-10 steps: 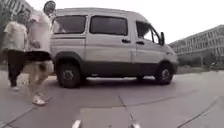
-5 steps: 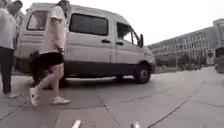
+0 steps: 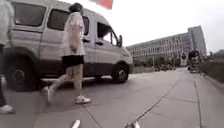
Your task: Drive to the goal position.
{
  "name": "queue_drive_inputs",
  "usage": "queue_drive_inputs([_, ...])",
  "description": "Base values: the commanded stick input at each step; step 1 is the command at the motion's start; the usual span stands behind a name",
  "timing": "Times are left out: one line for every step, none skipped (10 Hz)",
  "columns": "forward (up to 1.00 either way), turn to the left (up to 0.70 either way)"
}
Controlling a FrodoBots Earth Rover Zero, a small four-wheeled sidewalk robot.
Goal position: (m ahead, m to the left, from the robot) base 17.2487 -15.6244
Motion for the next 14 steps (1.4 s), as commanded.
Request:
queue_drive_inputs([0.0,-0.7])
queue_drive_inputs([0.0,-0.7])
queue_drive_inputs([0.0,-0.7])
queue_drive_inputs([0.0,-0.7])
queue_drive_inputs([0.0,-0.48])
queue_drive_inputs([0.0,-0.22])
queue_drive_inputs([0.0,-0.07])
queue_drive_inputs([0.0,-0.01])
queue_drive_inputs([0.0,0.0])
queue_drive_inputs([0.05,0.0])
queue_drive_inputs([0.36,0.0])
queue_drive_inputs([0.7,0.0])
queue_drive_inputs([0.7,0.0])
queue_drive_inputs([0.7,0.0])
